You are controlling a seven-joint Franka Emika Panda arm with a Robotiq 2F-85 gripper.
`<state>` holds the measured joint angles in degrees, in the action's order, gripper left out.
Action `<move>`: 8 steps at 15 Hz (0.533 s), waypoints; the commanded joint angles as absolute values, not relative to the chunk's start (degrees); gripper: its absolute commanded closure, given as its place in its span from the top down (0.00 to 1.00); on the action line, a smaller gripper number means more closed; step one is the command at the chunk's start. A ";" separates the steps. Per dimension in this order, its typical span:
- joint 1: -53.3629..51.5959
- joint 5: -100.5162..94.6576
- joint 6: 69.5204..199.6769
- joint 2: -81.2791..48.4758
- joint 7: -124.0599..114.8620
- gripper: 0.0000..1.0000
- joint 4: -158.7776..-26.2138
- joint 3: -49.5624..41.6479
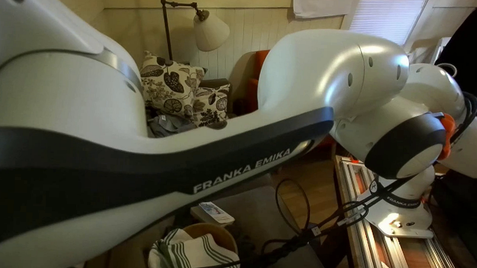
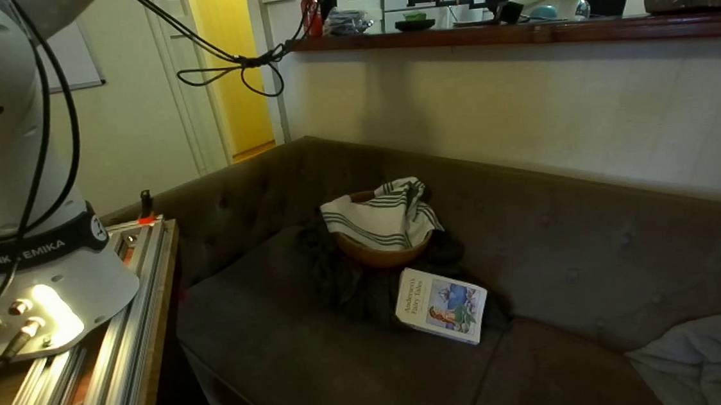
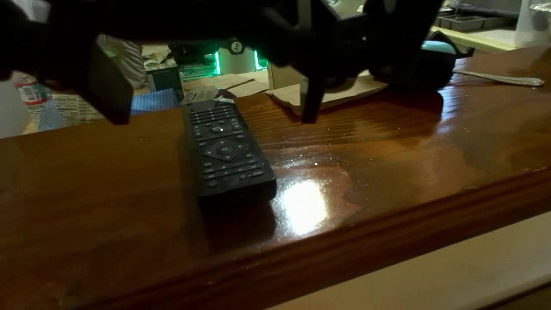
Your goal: Put the black remote control on the backrest of the sofa.
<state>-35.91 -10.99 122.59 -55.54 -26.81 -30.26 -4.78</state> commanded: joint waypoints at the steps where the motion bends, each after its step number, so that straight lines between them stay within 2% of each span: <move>1: -35.33 -10.76 119.37 -61.19 -25.36 1.00 -22.19 -4.26; 3: -35.00 -10.50 119.77 -63.38 -23.81 1.00 -20.33 -4.01; 5: -34.60 -9.60 122.83 -61.22 -22.80 1.00 -25.58 -3.24; 8: -32.96 -6.60 123.76 -61.82 -18.58 1.00 -25.50 0.28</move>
<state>-34.56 -9.93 122.38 -61.79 -23.00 -25.46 -2.85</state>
